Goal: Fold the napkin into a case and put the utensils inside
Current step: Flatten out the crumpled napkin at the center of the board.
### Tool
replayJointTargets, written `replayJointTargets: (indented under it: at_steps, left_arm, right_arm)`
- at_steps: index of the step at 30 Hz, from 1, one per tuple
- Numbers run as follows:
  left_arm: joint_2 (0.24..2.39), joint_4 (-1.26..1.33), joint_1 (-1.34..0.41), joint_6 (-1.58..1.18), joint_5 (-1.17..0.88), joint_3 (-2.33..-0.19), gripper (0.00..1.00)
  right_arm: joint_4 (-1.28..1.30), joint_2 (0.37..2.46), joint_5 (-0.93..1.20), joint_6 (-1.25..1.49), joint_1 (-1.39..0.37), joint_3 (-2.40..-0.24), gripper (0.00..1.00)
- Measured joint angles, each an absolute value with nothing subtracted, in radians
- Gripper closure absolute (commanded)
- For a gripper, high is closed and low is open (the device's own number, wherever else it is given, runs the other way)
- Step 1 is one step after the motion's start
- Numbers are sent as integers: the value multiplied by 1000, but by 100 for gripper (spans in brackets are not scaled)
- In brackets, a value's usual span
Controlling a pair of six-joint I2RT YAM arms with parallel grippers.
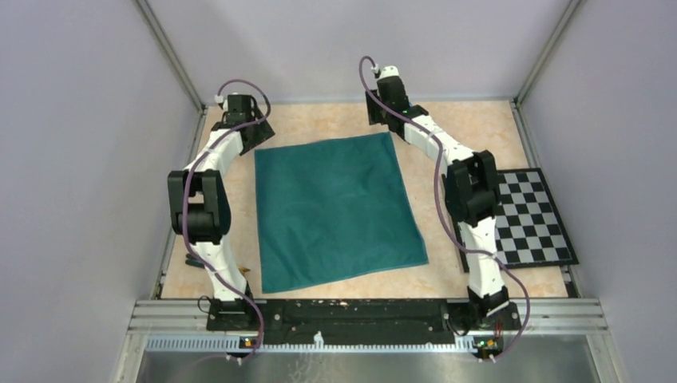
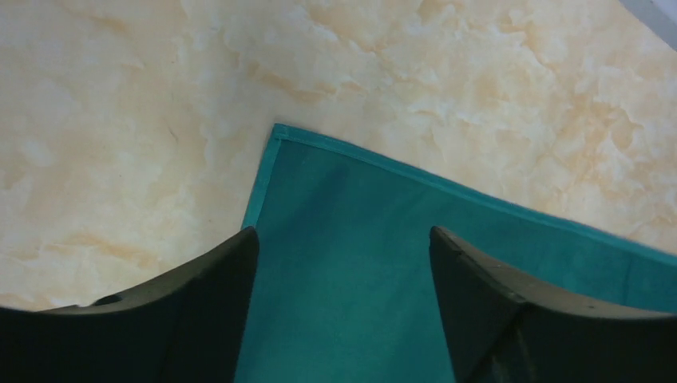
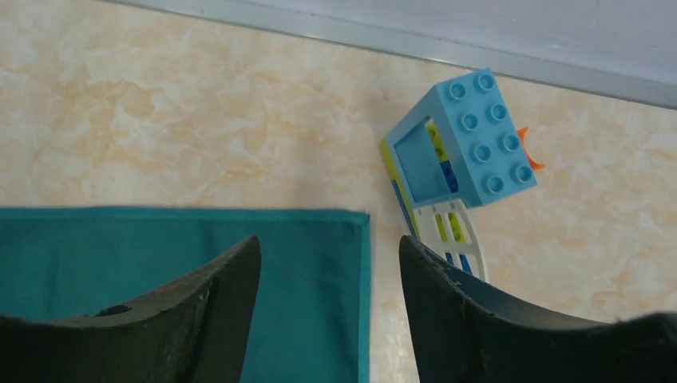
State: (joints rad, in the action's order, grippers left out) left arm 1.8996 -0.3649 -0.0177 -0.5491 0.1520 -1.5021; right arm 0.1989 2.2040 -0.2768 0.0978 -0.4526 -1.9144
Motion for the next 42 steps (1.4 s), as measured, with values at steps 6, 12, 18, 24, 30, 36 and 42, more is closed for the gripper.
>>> replayJointTargets:
  at_steps: [6,12,18,24,30,36,42]
  left_arm:
    - [1798,-405,-7,-506,64,-1486,1]
    - [1497,-328,-8,-504,-149,-1208,1]
    - [1389,-266,-43,-524,-374,-944,1]
    - [1370,-226,-93,-533,-461,-749,1]
    - [1406,-151,-93,-551,-503,-701,1]
    - [1514,-85,-93,-559,-518,-702,1]
    - [1610,-25,-93,-578,-527,-774,1]
  right_arm:
    - [399,2088,-258,92,-491,-1894,32]
    - [329,1785,-59,224,-529,-1521,29]
    - [248,1716,73,337,-524,-1284,37]
    - [245,1720,148,414,-482,-1125,45]
    - [196,1774,161,443,-428,-1100,47]
    - [127,1847,168,466,-379,-1100,47]
    - [84,1863,165,475,-356,-1102,46]
